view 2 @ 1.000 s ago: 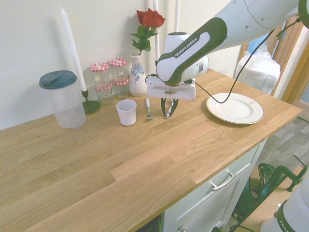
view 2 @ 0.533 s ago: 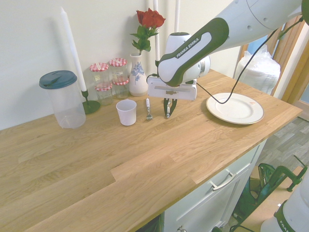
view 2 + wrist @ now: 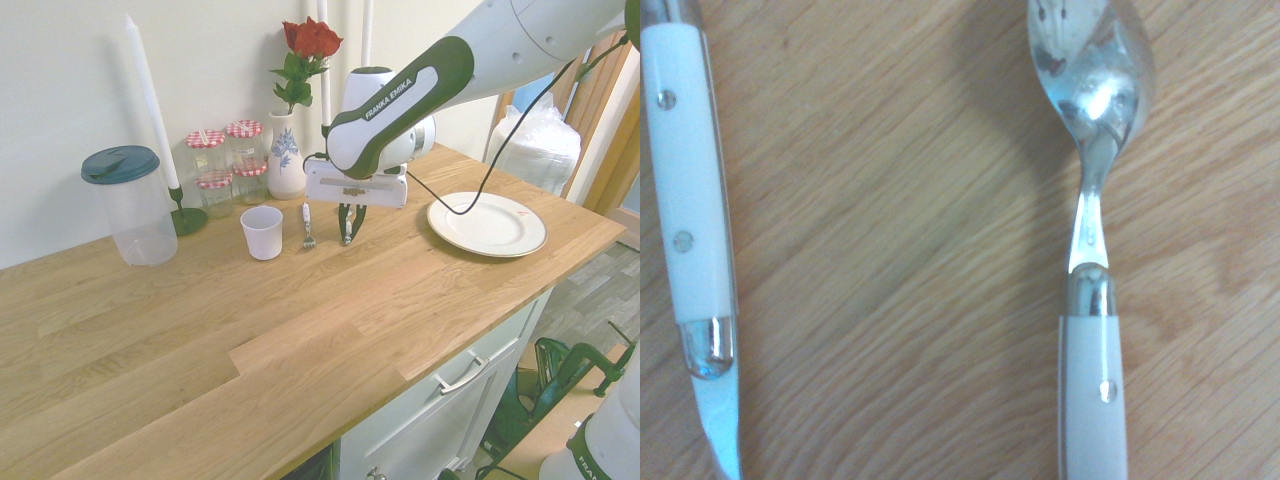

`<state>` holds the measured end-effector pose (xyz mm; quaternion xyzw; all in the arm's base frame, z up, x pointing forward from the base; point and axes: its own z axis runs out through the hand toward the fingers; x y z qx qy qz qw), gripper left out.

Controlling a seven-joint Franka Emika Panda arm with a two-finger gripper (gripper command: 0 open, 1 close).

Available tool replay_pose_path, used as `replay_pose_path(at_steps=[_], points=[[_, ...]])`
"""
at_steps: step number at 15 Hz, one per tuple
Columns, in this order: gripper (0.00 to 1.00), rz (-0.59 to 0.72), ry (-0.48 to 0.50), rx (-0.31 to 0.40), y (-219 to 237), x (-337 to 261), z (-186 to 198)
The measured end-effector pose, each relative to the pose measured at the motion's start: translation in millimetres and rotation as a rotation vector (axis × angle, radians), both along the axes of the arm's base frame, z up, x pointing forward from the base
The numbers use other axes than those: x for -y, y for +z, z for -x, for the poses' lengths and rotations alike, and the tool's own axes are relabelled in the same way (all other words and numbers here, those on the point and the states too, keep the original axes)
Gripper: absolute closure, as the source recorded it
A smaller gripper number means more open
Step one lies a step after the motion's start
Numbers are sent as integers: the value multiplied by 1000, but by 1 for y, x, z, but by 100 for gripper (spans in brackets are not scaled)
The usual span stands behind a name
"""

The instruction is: Put the spoon into the plate

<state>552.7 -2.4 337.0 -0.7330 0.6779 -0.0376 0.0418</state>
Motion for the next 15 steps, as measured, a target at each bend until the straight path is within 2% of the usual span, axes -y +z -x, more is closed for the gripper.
replay_pose_path(at_steps=[5,12,15], points=[[100,5,9,36,33,-1,4],[100,29,23,30,36,2,8],[100,75,11,16,56,22,23]])
